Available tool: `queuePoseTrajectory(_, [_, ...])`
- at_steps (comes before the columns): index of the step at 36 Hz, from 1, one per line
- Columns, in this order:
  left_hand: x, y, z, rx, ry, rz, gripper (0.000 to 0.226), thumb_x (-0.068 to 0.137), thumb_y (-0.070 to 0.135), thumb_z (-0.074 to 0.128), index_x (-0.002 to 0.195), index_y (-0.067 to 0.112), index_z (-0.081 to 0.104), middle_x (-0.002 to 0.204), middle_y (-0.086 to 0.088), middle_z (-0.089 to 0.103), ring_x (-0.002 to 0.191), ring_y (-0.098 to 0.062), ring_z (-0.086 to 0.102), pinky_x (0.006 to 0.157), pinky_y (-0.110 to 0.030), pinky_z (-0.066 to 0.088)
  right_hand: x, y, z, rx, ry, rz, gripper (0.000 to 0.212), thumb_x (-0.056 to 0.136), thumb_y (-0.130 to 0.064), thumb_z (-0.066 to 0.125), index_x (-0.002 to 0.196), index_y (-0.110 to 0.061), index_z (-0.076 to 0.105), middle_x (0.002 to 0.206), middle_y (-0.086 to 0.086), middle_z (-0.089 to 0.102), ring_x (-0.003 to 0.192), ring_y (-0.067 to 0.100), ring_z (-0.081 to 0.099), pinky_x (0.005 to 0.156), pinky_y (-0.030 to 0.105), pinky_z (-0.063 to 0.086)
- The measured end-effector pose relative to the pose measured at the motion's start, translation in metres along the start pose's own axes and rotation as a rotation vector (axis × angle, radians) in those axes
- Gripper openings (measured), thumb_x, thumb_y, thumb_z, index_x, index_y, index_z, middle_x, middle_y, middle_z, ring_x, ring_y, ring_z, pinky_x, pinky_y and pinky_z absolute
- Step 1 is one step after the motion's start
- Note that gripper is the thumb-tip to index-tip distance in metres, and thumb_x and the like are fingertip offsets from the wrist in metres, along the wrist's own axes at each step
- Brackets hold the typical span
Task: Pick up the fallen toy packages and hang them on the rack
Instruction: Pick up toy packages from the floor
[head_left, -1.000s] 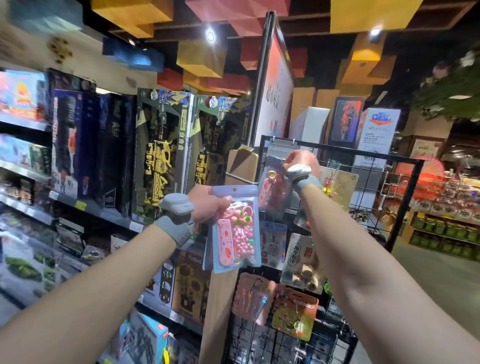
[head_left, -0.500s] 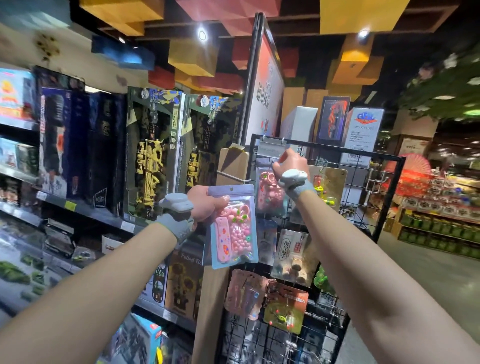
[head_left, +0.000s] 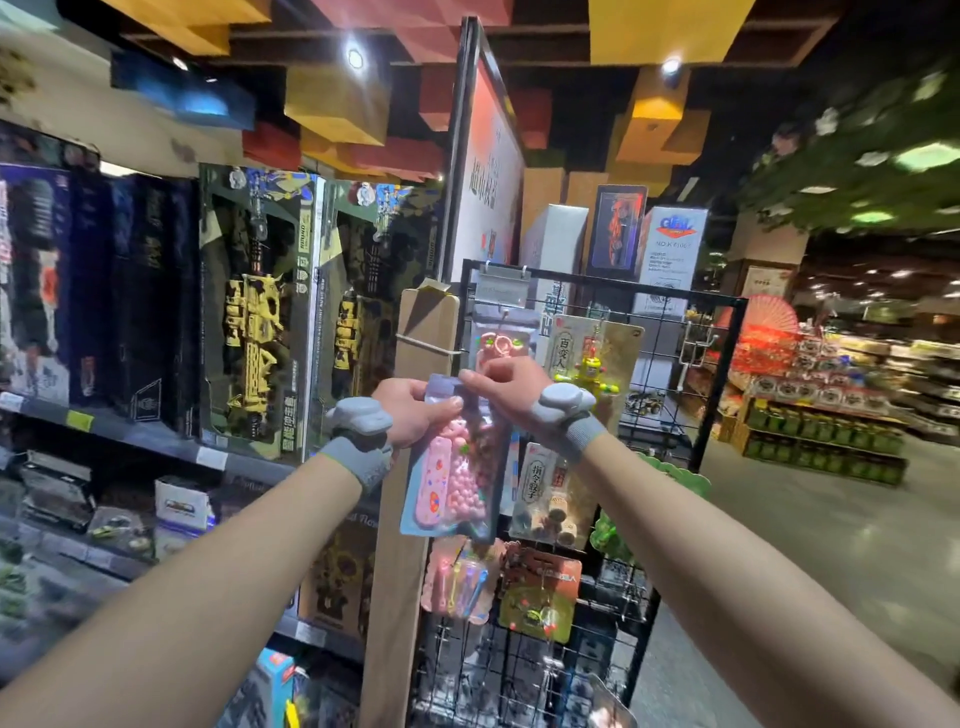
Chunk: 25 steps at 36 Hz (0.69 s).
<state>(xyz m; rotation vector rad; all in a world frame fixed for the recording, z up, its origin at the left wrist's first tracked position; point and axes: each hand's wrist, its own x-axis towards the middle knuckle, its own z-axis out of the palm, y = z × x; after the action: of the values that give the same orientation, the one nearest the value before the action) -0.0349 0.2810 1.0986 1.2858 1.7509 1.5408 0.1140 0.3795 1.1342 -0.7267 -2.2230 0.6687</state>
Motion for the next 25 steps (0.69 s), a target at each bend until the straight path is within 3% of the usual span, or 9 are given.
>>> queuePoseTrajectory(3, [0.0, -0.005, 0.003, -0.014, 0.003, 0.005, 0.024, 0.076, 0.034, 0.082, 0.096, 0.022, 0.076, 0.082, 0.0, 0.077, 0.078, -0.021, 0.075, 0.082, -0.047, 0.059, -0.01, 0.005, -0.003, 0.058, -0.019, -0.001, 0.03, 0.089, -0.037, 0.068, 0.066, -0.018, 0.065, 0.063, -0.005, 0.057, 0.054, 0.005, 0.048, 0.051, 0.017, 0.038])
queuePoseTrajectory(8, [-0.005, -0.004, 0.007, -0.032, 0.007, -0.014, 0.047, 0.071, 0.044, 0.084, 0.104, 0.015, 0.07, 0.081, -0.004, 0.077, 0.073, -0.022, 0.075, 0.075, -0.041, 0.061, -0.023, 0.014, -0.009, 0.109, -0.033, 0.014, 0.022, 0.086, -0.024, 0.073, 0.085, -0.003, 0.071, 0.082, 0.011, 0.068, 0.067, 0.013, 0.055, 0.058, 0.024, 0.046])
queuePoseTrajectory(12, [-0.008, 0.001, 0.009, 0.022, 0.002, -0.004, 0.035, 0.08, 0.047, 0.076, 0.096, 0.017, 0.069, 0.075, -0.001, 0.074, 0.059, -0.013, 0.07, 0.041, -0.018, 0.046, -0.031, 0.018, -0.013, 0.114, -0.026, 0.038, 0.02, 0.087, -0.023, 0.072, 0.086, -0.003, 0.071, 0.075, 0.008, 0.066, 0.057, 0.013, 0.049, 0.043, 0.021, 0.038])
queuePoseTrajectory(13, [-0.009, 0.001, 0.008, 0.036, 0.004, 0.004, 0.033, 0.081, 0.048, 0.074, 0.093, 0.018, 0.07, 0.075, -0.001, 0.074, 0.058, -0.012, 0.069, 0.039, -0.017, 0.044, -0.03, 0.02, -0.012, 0.117, -0.021, 0.041, 0.018, 0.087, -0.023, 0.072, 0.082, -0.006, 0.071, 0.071, 0.005, 0.065, 0.056, 0.013, 0.049, 0.042, 0.021, 0.038])
queuePoseTrajectory(15, [-0.007, 0.0, 0.01, 0.021, 0.014, 0.033, 0.033, 0.079, 0.05, 0.074, 0.091, 0.02, 0.072, 0.081, -0.003, 0.075, 0.068, -0.017, 0.072, 0.051, -0.023, 0.053, -0.032, 0.022, -0.014, 0.12, -0.008, 0.045, 0.014, 0.087, -0.022, 0.072, 0.078, -0.011, 0.07, 0.067, -0.003, 0.063, 0.052, 0.005, 0.05, 0.042, 0.016, 0.037])
queuePoseTrajectory(18, [-0.004, -0.004, 0.009, -0.002, 0.036, 0.055, 0.031, 0.079, 0.049, 0.075, 0.087, 0.02, 0.074, 0.082, -0.002, 0.076, 0.08, -0.022, 0.073, 0.076, -0.037, 0.06, -0.035, 0.024, -0.019, 0.128, -0.003, 0.063, 0.016, 0.088, -0.02, 0.071, 0.087, -0.004, 0.072, 0.072, -0.002, 0.066, 0.053, 0.001, 0.052, 0.043, 0.012, 0.037])
queuePoseTrajectory(20, [-0.003, -0.006, 0.007, -0.006, 0.042, 0.049, 0.028, 0.079, 0.047, 0.076, 0.086, 0.02, 0.074, 0.081, -0.001, 0.076, 0.08, -0.021, 0.073, 0.077, -0.039, 0.06, -0.036, 0.023, -0.023, 0.11, 0.005, 0.068, 0.017, 0.089, -0.02, 0.07, 0.091, -0.003, 0.071, 0.08, 0.003, 0.068, 0.061, 0.006, 0.056, 0.048, 0.014, 0.041])
queuePoseTrajectory(23, [-0.003, -0.006, 0.004, 0.052, 0.094, 0.057, 0.025, 0.08, 0.046, 0.076, 0.082, 0.021, 0.074, 0.078, 0.001, 0.074, 0.074, -0.018, 0.071, 0.065, -0.032, 0.056, -0.034, 0.026, -0.032, 0.075, 0.045, 0.092, 0.016, 0.09, -0.022, 0.068, 0.094, -0.006, 0.071, 0.09, 0.007, 0.071, 0.076, 0.017, 0.062, 0.064, 0.029, 0.051])
queuePoseTrajectory(25, [-0.002, -0.007, 0.001, 0.114, 0.138, 0.057, 0.026, 0.082, 0.047, 0.074, 0.084, 0.021, 0.074, 0.08, 0.004, 0.071, 0.075, -0.016, 0.067, 0.065, -0.028, 0.05, -0.03, 0.029, -0.04, 0.097, 0.076, 0.116, 0.016, 0.091, -0.022, 0.067, 0.095, -0.006, 0.069, 0.09, 0.009, 0.071, 0.077, 0.022, 0.063, 0.061, 0.032, 0.052])
